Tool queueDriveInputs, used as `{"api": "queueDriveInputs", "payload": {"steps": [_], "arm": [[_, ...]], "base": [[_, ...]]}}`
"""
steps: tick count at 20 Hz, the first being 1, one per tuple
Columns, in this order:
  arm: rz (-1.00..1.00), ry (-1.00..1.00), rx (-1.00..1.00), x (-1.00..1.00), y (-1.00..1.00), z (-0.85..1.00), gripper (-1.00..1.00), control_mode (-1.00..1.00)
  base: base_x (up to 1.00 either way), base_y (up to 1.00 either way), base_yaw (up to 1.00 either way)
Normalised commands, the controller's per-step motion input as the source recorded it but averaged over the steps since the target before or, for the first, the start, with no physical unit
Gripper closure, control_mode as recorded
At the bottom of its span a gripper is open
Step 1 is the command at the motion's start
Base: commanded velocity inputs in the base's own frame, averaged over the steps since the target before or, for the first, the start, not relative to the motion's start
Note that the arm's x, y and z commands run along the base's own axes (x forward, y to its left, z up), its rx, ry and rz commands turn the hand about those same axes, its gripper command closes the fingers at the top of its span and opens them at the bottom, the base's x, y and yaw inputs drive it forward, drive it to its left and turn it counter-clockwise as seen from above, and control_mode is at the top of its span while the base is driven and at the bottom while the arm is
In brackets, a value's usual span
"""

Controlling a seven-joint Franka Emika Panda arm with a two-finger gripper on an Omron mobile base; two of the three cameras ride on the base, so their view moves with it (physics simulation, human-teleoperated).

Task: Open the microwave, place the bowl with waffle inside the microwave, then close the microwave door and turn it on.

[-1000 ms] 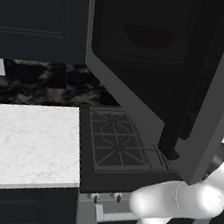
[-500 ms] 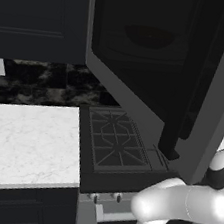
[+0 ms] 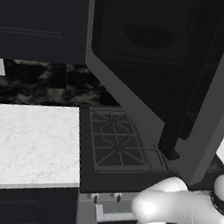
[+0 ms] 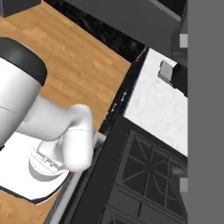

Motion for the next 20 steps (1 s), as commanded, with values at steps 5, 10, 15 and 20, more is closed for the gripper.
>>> {"api": "queueDriveInputs", "payload": {"steps": [5, 10, 15, 20], "arm": [[0.00, -0.12, -0.12, -1.00, 0.70, -0.21, -1.00, -1.00], [-0.01, -0.13, -0.06, -1.00, 0.78, 0.00, -1.00, -1.00], [-0.10, -0.04, 0.00, -1.00, 0.87, 0.20, -1.00, -1.00], [-0.10, 0.00, 0.00, -0.92, 0.78, 0.22, -1.00, -1.00]], "base": [[0.00, 0.00, 0.00], [0.00, 0.00, 0.00], [0.00, 0.00, 0.00], [0.00, 0.00, 0.00]]}}
